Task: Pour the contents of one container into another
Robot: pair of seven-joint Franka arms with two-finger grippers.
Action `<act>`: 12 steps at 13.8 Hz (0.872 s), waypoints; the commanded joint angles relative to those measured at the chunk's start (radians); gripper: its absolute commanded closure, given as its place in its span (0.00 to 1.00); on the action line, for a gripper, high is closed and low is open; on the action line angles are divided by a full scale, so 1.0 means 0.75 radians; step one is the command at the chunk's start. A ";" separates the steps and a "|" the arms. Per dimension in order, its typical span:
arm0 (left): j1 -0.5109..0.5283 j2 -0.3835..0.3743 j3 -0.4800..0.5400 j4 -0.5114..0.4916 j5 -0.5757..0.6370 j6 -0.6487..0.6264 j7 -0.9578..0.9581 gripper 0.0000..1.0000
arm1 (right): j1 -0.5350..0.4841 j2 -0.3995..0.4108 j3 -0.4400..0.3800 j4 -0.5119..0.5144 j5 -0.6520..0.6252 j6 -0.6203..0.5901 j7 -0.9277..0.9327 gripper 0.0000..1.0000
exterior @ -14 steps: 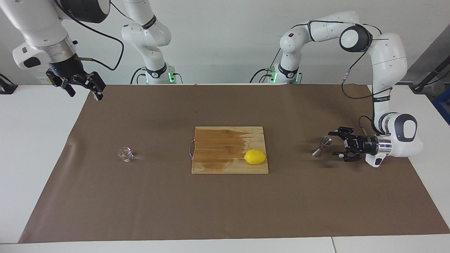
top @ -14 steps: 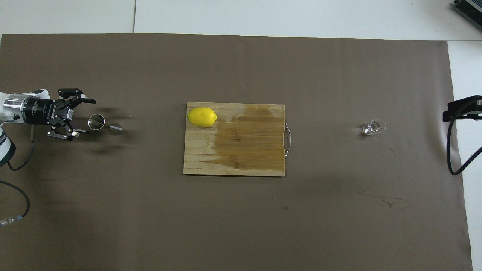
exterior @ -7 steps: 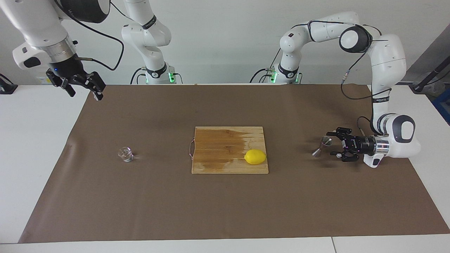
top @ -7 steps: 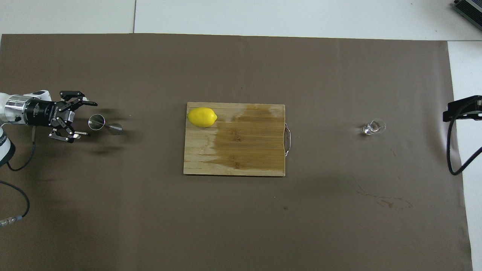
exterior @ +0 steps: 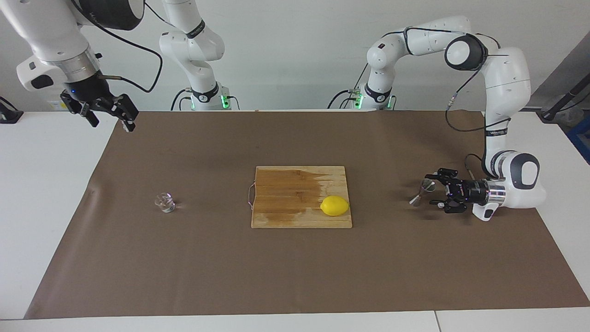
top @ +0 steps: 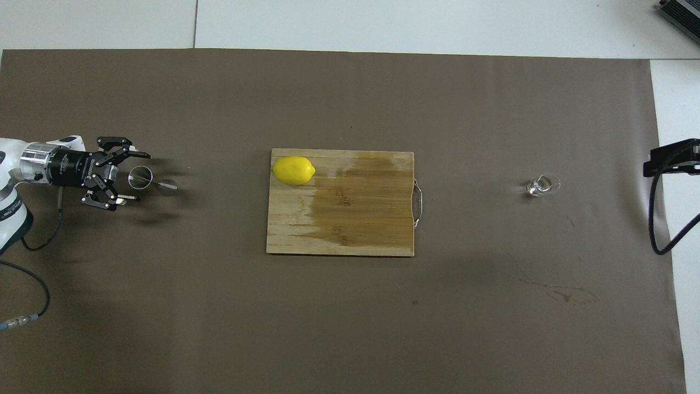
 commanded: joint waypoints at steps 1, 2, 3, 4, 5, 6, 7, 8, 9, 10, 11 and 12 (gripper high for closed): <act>0.008 0.001 -0.014 -0.016 0.014 0.017 0.018 0.00 | -0.017 -0.034 0.013 -0.037 0.035 -0.005 0.006 0.00; 0.010 0.001 -0.018 -0.016 0.012 0.017 0.018 0.00 | -0.017 -0.034 0.013 -0.037 0.035 -0.005 0.006 0.00; 0.014 -0.001 -0.026 -0.024 0.014 0.017 0.018 0.00 | -0.017 -0.034 0.013 -0.037 0.035 -0.005 0.006 0.00; 0.020 0.001 -0.026 -0.026 0.014 0.017 0.018 0.00 | -0.017 -0.034 0.013 -0.037 0.035 -0.005 0.006 0.00; 0.024 -0.001 -0.034 -0.028 0.014 0.017 0.018 0.00 | -0.017 -0.034 0.013 -0.037 0.035 -0.005 0.006 0.00; 0.029 -0.001 -0.034 -0.030 0.012 0.015 0.018 0.00 | -0.017 -0.034 0.013 -0.037 0.035 -0.005 0.006 0.00; 0.033 0.001 -0.036 -0.034 0.014 0.015 0.018 0.00 | -0.017 -0.034 0.013 -0.037 0.035 -0.005 0.006 0.00; 0.033 0.001 -0.038 -0.034 0.014 0.013 0.018 0.00 | -0.017 -0.034 0.013 -0.037 0.035 -0.005 0.006 0.00; 0.035 -0.001 -0.040 -0.036 0.014 0.013 0.018 0.00 | -0.017 -0.034 0.013 -0.037 0.035 -0.005 0.006 0.00; 0.035 0.001 -0.040 -0.036 0.014 0.013 0.018 0.00 | -0.017 -0.034 0.013 -0.037 0.035 -0.005 0.006 0.00; 0.039 -0.001 -0.040 -0.038 0.014 0.013 0.018 0.00 | -0.017 -0.034 0.013 -0.037 0.035 -0.005 0.006 0.00; 0.047 0.001 -0.044 -0.044 0.014 0.013 0.018 0.00 | -0.017 -0.034 0.013 -0.037 0.035 -0.005 0.006 0.00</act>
